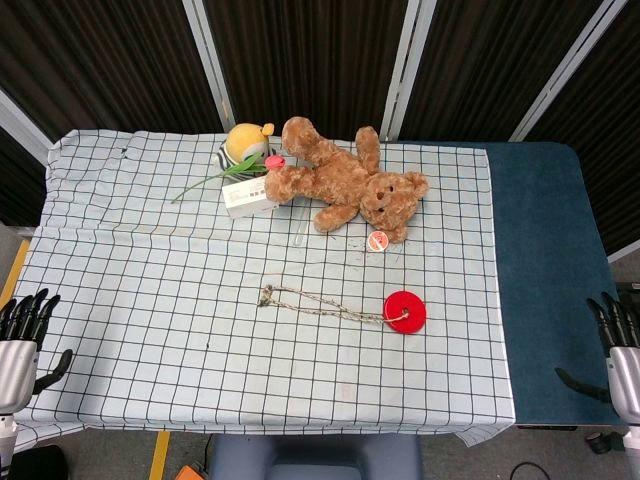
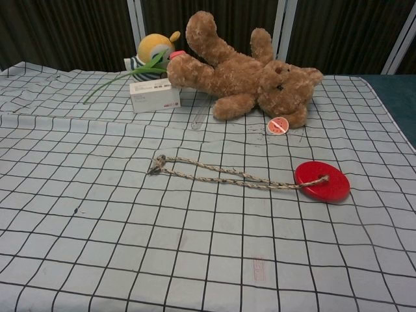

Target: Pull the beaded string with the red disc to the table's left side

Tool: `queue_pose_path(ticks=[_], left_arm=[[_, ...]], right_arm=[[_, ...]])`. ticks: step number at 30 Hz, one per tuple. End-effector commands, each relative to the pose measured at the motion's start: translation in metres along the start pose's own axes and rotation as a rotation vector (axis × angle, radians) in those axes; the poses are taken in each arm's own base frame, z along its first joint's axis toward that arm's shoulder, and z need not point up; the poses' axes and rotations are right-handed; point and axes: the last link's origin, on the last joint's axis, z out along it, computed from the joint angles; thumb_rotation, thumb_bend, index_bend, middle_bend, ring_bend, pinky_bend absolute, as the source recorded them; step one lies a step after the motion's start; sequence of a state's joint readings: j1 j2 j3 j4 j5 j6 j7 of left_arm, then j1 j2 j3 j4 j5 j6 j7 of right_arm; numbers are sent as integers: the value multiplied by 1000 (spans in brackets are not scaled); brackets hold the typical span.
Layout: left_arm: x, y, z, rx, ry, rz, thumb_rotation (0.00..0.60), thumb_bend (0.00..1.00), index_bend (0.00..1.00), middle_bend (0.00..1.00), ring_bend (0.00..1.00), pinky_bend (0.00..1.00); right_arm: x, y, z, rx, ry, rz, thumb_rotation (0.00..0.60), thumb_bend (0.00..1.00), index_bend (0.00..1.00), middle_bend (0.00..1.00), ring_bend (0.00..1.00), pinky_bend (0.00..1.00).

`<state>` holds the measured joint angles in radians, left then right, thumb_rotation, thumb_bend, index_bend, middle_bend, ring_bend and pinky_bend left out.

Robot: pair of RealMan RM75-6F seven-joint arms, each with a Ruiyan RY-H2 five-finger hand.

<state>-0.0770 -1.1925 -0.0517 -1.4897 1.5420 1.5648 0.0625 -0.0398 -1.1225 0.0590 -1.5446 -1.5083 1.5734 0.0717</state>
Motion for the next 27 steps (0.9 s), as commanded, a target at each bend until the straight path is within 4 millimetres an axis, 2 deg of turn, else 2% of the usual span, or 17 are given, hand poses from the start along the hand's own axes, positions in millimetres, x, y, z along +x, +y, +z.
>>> queue_pose_path(ticks=[1, 9, 14, 19, 21, 27], left_arm=[[0, 0, 0, -1, 0, 0, 600, 372, 0, 0, 0, 0], [0, 10, 1, -32, -6, -5, 600, 372, 0, 0, 0, 0], [-2, 31, 20, -120, -26, -8, 600, 372, 0, 0, 0, 1], [-12, 74, 52, -270, -55, -3, 600, 372, 0, 0, 0, 2], [-23, 102, 71, -342, -82, -7, 600, 372, 0, 0, 0, 3], [-48, 157, 109, -451, -155, 19, 600, 372, 0, 0, 0, 4]], right_arm=[[0, 1, 0, -2, 0, 0, 600, 29, 0, 0, 0, 0], [3, 3, -1, -2, 13, 11, 600, 29, 0, 0, 0, 0], [7, 6, 1, -21, 27, 19, 600, 29, 0, 0, 0, 0], [11, 6, 8, -26, 31, -1, 600, 29, 0, 0, 0, 0], [13, 5, 12, -25, 33, -4, 600, 29, 0, 0, 0, 0], [20, 5, 17, -22, 40, -2, 600, 29, 0, 0, 0, 0]])
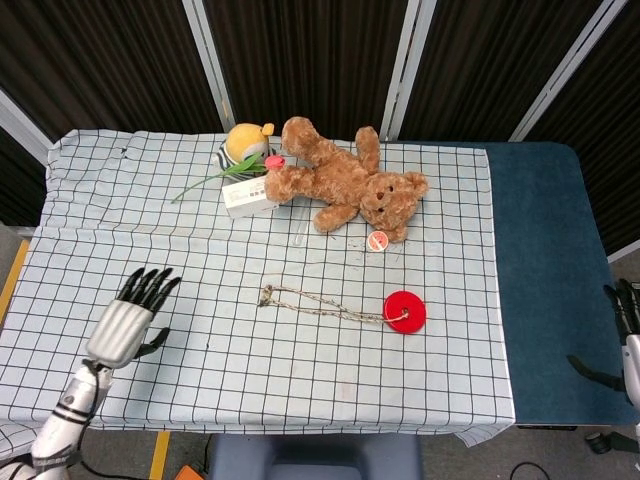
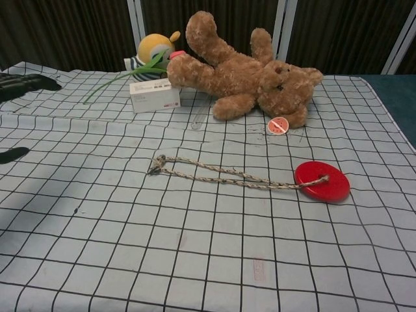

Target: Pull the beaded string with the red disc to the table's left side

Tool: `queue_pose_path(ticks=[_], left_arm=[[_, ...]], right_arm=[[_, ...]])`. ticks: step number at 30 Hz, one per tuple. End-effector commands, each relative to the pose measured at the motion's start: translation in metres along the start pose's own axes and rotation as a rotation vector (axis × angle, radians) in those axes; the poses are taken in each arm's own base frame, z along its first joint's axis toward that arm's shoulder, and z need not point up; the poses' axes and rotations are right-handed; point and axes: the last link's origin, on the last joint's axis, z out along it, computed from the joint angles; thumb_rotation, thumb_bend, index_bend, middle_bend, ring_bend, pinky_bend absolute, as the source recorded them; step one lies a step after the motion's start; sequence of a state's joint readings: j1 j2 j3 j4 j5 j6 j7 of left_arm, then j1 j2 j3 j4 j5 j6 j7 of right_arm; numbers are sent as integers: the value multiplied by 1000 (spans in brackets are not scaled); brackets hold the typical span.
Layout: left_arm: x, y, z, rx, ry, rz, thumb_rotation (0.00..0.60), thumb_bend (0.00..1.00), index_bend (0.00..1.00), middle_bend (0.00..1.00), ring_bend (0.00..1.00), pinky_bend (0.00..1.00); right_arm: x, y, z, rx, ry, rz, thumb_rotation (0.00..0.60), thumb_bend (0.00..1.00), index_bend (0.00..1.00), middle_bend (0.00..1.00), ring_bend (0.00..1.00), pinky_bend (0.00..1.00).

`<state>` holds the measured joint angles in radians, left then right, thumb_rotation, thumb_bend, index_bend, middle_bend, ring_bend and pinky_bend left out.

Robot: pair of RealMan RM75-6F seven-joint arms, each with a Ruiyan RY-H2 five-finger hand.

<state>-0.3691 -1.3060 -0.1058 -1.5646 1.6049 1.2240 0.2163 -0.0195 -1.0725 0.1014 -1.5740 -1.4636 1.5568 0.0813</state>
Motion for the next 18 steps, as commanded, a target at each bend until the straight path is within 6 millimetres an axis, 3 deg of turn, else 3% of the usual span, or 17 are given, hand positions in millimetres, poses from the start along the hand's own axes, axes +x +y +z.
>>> queue_pose_path(ticks=[1, 9, 18], left_arm=[[-15, 35, 52, -92, -46, 22, 600, 372, 0, 0, 0, 4], [-44, 67, 107, -155, -139, 77, 600, 373, 0, 0, 0, 4], [-64, 74, 122, -164, -191, 106, 600, 372, 0, 0, 0, 4]], right_arm=[[1, 1, 1, -5, 1, 4, 600, 29, 0, 0, 0, 0], [1, 13, 0, -45, -2, 14, 600, 29, 0, 0, 0, 0], [-3, 22, -2, -72, -9, 20, 600, 29, 0, 0, 0, 0]])
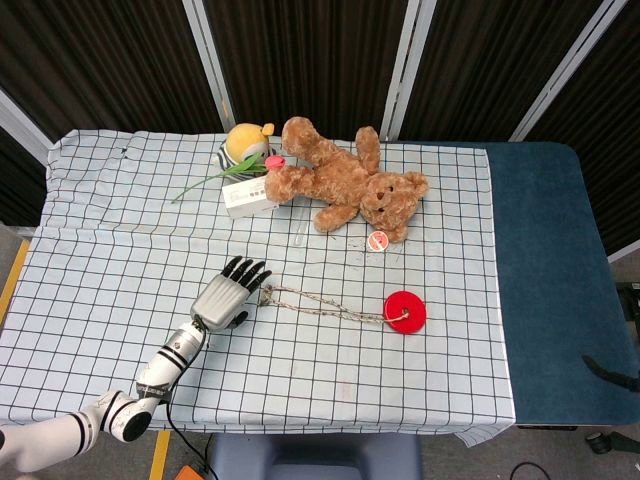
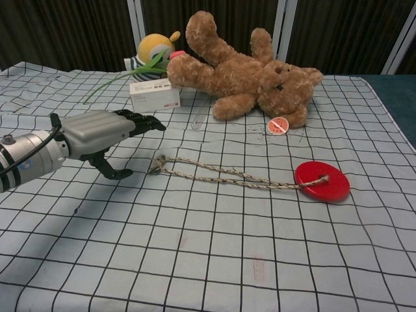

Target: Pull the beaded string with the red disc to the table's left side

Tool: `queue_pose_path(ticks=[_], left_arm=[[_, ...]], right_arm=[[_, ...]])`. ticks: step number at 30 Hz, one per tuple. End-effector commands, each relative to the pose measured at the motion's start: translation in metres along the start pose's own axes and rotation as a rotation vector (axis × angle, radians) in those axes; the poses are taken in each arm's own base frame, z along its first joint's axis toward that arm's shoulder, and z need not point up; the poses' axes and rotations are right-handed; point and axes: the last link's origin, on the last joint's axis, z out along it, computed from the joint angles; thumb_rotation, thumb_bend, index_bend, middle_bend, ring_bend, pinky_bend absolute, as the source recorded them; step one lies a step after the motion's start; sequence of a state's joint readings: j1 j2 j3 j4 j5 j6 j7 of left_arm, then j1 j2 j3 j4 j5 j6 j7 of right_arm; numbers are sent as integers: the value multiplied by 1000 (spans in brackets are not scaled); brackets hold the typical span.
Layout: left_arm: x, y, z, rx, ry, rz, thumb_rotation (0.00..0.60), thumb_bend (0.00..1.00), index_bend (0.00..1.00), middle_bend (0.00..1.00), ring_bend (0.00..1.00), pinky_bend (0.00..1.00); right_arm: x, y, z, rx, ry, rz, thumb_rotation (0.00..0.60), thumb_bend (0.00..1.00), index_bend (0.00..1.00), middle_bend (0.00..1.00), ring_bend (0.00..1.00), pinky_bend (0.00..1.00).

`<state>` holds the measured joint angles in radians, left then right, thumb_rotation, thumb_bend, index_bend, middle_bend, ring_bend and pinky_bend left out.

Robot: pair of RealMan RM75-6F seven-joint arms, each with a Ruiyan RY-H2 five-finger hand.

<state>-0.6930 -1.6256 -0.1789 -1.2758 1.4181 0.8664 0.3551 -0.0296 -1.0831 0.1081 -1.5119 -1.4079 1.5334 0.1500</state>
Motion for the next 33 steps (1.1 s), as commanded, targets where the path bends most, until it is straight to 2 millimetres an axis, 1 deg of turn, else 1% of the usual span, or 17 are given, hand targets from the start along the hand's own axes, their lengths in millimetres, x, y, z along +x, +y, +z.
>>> queue_pose_path(ticks=[1, 5, 8, 11, 20, 23, 30, 33], left_arm=[[-5, 5, 4, -11, -12, -2, 600, 372, 0, 0, 0, 4], [-7, 6, 7, -14, -11, -2, 600, 371, 0, 0, 0, 5], [-10, 13, 13, -26, -8, -10, 600, 371, 0, 0, 0, 5], [-10, 24, 22, -48, 16, -25, 600, 372, 0, 0, 0, 5], [-20, 36, 34, -76, 17, -35, 600, 374, 13, 0, 0, 13], [-20, 38, 37, -81, 27, -38, 600, 379, 74, 0, 0, 16], [-18, 42, 43, -92, 53, -34, 600, 385, 266, 0, 0, 22], [-19, 43, 46, -92, 56, -28, 600, 385, 300, 0, 0, 22]], right_arm=[[-1, 1, -1, -4, -3, 1, 600, 29, 0, 0, 0, 0], [-2, 2, -1, -6, -4, 1, 600, 29, 0, 0, 0, 0], [-2, 2, -1, -10, -4, -1, 600, 29, 0, 0, 0, 0], [-3, 2, -1, -11, -6, -2, 600, 29, 0, 0, 0, 0], [-4, 6, 0, -22, -16, -5, 600, 29, 0, 0, 0, 0], [-5, 7, 1, -28, -22, -4, 600, 29, 0, 0, 0, 0], [-7, 10, 1, -36, -30, -5, 600, 29, 0, 0, 0, 0], [-7, 11, 1, -39, -29, -6, 600, 29, 0, 0, 0, 0]])
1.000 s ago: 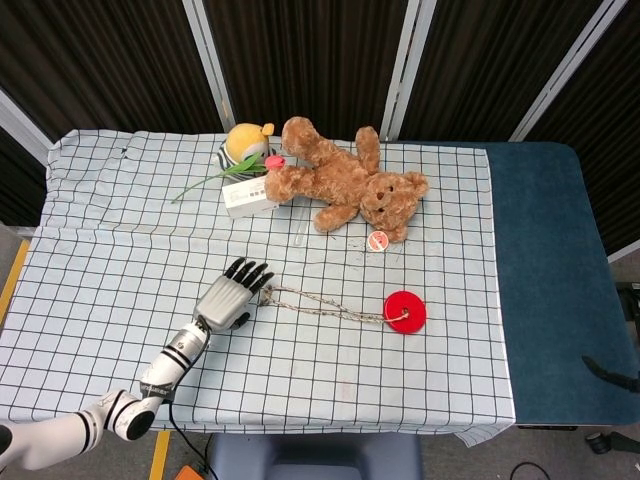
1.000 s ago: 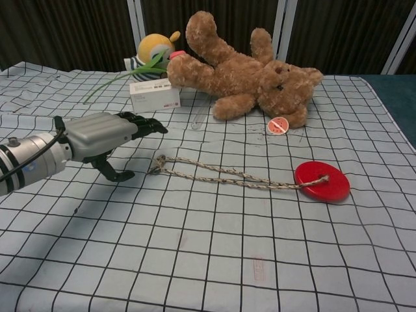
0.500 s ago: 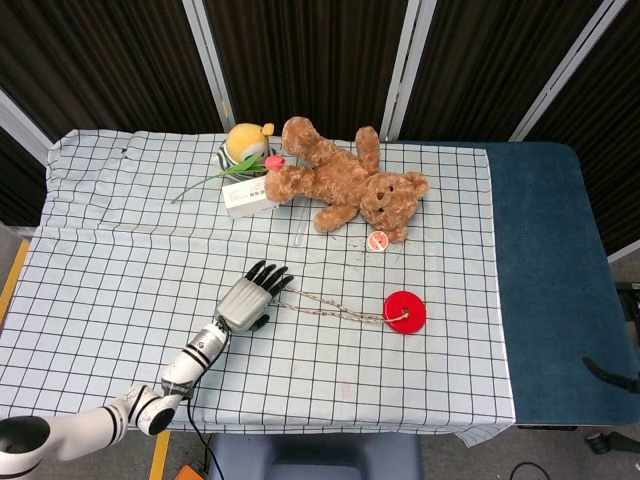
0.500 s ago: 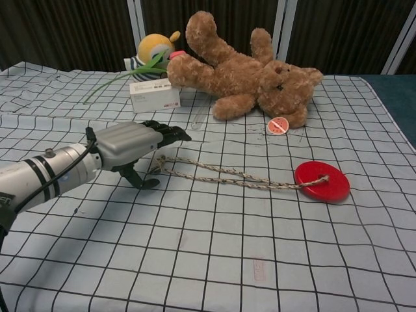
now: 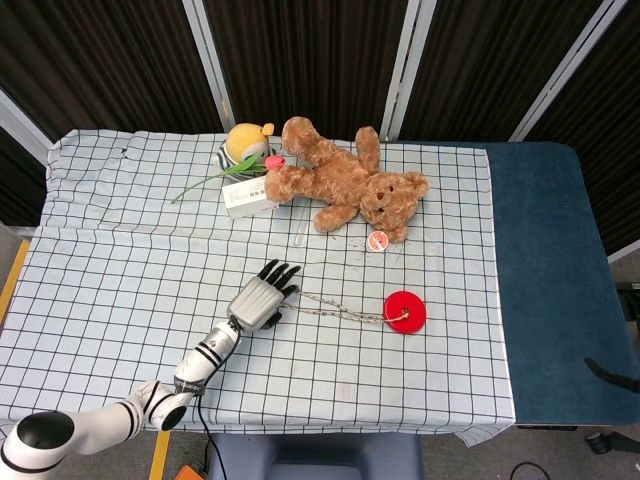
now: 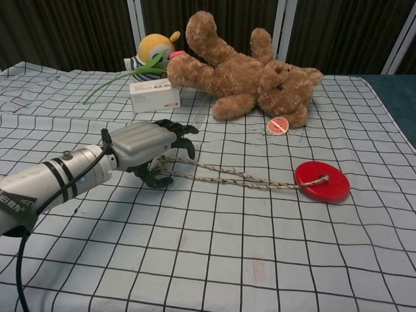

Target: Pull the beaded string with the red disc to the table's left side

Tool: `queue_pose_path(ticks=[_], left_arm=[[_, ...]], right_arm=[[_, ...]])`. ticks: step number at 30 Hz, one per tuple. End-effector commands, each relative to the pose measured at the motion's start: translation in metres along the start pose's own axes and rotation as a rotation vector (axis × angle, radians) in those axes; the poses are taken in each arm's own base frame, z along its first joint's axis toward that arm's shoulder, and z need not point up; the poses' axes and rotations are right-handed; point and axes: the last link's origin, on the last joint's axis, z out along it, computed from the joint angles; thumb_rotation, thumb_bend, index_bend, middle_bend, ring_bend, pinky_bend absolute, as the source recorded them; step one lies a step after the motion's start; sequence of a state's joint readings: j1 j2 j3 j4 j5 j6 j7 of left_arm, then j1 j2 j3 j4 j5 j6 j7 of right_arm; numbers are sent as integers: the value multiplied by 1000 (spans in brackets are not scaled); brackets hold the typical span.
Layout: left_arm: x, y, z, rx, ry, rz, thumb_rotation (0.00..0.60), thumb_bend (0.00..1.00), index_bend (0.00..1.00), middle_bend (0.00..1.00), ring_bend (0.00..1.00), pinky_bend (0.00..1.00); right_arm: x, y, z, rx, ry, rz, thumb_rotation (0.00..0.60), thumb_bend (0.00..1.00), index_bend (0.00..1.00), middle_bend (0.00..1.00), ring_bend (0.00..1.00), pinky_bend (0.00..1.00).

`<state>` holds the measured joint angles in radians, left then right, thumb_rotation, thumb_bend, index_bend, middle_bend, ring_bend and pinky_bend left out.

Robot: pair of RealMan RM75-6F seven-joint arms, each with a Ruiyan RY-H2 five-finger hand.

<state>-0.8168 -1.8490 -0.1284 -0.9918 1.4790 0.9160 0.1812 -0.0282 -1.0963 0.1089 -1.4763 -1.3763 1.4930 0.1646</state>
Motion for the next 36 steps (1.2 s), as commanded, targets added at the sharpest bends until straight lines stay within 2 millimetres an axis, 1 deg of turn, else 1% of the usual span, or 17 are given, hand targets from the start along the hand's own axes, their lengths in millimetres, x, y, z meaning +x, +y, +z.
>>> queue_pose_path(ticks=[1, 4, 10, 23, 26, 30, 36], left_arm=[[-1, 1, 2, -1, 2, 5, 600, 387, 308, 0, 0, 22], [-2, 1, 3, 0, -1, 6, 600, 410, 335, 0, 0, 22], [-6, 4, 5, -7, -8, 11, 600, 424, 369, 0, 0, 22], [-9, 2, 6, -1, -6, 25, 600, 446, 531, 0, 0, 20], [-11, 1, 6, -2, -15, 35, 600, 446, 543, 0, 0, 21], [-13, -1, 5, -1, -26, 44, 600, 447, 520, 0, 0, 20], [-13, -1, 4, -1, -28, 40, 600, 449, 529, 0, 0, 19]], right_arm=[[0, 1, 0, -2, 0, 0, 600, 29, 0, 0, 0, 0], [0, 2, 0, -5, -1, -1, 600, 29, 0, 0, 0, 0], [-2, 3, 0, -12, -9, -3, 600, 29, 0, 0, 0, 0], [-6, 5, 1, -24, -26, -7, 600, 29, 0, 0, 0, 0], [-6, 5, 1, -24, -26, -7, 600, 29, 0, 0, 0, 0], [-6, 5, 1, -24, -24, -8, 600, 29, 0, 0, 0, 0], [-5, 5, 1, -24, -26, -9, 600, 29, 0, 0, 0, 0]])
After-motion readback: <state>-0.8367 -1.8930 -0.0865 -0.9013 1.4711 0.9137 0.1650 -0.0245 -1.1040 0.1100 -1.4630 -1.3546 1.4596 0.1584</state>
